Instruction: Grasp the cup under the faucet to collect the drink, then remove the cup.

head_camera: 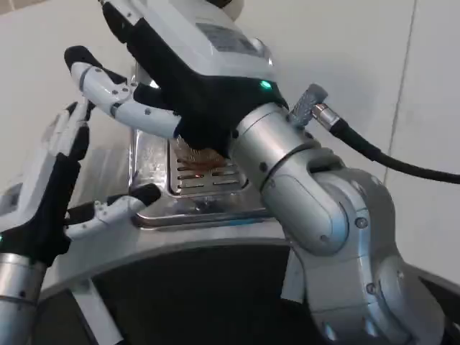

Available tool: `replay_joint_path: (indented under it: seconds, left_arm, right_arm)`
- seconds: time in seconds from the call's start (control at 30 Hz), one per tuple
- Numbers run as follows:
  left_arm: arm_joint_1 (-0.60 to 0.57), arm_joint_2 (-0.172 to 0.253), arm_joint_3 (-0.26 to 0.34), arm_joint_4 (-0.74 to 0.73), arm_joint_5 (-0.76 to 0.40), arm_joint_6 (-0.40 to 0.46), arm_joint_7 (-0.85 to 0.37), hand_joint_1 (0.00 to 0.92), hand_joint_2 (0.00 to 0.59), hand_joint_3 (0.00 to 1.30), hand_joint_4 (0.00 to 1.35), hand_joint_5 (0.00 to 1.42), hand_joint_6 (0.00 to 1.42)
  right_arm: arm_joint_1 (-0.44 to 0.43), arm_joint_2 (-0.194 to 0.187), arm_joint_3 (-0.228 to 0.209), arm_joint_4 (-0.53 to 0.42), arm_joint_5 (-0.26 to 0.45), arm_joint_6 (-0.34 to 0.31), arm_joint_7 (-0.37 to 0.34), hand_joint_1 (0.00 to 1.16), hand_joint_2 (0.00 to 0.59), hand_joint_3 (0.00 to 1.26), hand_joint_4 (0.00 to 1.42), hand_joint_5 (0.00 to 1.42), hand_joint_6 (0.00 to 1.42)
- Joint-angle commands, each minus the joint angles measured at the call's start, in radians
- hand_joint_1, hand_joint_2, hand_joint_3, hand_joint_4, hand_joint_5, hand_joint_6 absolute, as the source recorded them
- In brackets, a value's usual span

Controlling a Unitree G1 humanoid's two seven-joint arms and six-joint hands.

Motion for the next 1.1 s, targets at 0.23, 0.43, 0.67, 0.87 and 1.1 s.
replay_joint_path:
  seconds: [0.23,0.43,0.67,0.87,1.1]
  left_arm:
    - [-0.051,-0.034,-0.040,0.062,-0.008,-0.024,0.001,0.321,0.043,0.00,0.00,0.00,0.01]
    - [-0.092,-0.054,-0.055,0.100,-0.002,-0.023,0.008,0.338,0.041,0.00,0.00,0.00,0.04]
    - [-0.132,-0.069,-0.070,0.130,0.007,-0.013,0.027,0.400,0.061,0.00,0.00,0.00,0.04]
    - [-0.170,-0.082,-0.083,0.167,0.006,-0.010,0.039,0.420,0.061,0.00,0.00,0.00,0.05]
    - [-0.200,-0.093,-0.089,0.208,-0.005,-0.027,0.031,0.424,0.063,0.00,0.00,0.02,0.06]
  right_arm:
    - [0.022,0.029,0.004,0.017,-0.004,-0.013,0.029,0.00,0.530,0.00,0.00,0.00,0.00]
    - [0.022,0.037,-0.002,0.018,-0.015,-0.014,0.031,0.00,0.530,0.00,0.00,0.00,0.00]
    - [0.022,0.035,-0.028,0.033,-0.003,-0.028,0.031,0.00,0.540,0.00,0.00,0.00,0.00]
    - [0.026,0.038,-0.041,0.043,-0.006,-0.040,0.031,0.01,0.542,0.00,0.00,0.00,0.00]
    - [0.036,0.033,-0.054,0.045,-0.010,-0.048,0.029,0.01,0.543,0.00,0.00,0.00,0.00]
